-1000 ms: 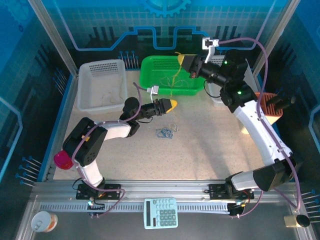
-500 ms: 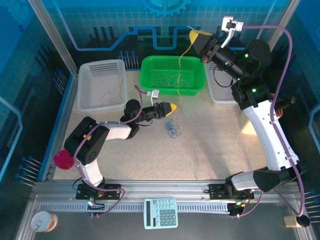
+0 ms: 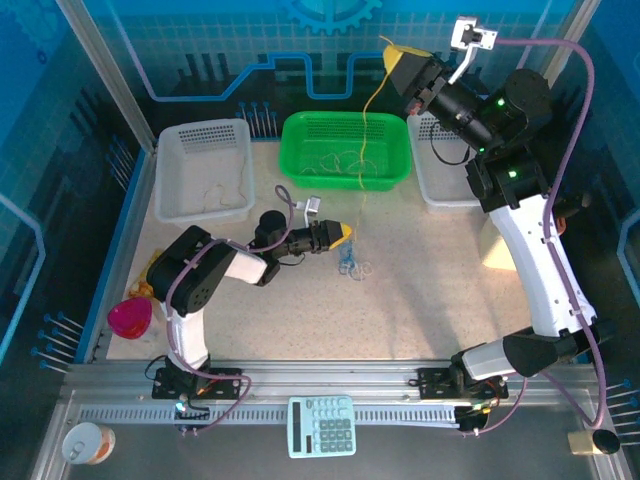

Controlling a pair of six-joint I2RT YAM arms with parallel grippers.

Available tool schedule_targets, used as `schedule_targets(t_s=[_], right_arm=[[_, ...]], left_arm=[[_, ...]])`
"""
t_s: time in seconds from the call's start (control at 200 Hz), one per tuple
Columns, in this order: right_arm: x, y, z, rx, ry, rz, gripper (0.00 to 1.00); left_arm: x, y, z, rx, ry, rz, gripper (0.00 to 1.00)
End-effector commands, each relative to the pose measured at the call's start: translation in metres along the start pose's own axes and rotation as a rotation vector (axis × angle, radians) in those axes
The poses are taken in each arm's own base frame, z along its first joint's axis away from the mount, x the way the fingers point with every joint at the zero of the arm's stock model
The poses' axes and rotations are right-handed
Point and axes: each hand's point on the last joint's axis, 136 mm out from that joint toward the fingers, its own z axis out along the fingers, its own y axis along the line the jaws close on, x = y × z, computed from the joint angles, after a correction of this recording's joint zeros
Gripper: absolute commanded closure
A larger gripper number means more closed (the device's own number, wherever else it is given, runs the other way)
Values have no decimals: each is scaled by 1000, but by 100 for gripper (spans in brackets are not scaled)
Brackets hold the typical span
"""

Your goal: Untangle the cables

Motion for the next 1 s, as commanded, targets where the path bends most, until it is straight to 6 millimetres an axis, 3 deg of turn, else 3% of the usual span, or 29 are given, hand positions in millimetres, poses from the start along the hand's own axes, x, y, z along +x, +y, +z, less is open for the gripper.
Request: schedule_targets(t_s=[0.0,0.23,0.47,0.8,0.995], right_arm=[[-24,11,-6,-20,-52,-36,100],[-37,14,-9,-24,-70,-44,100],[-28,9,-7,-27,-49,-20,100],[-20,7,-8,-40,-39,10,100],[-16,9,-10,-57,-34,33,100]], left_arm=[[3,0,-1,20,-14,41,62],[6,3,-3,0,-7,51,61],[9,8,-8,-98,4,122,56],[34,20,-4,-465,142,489,38],[35,36,-2,-588,121,626,31]])
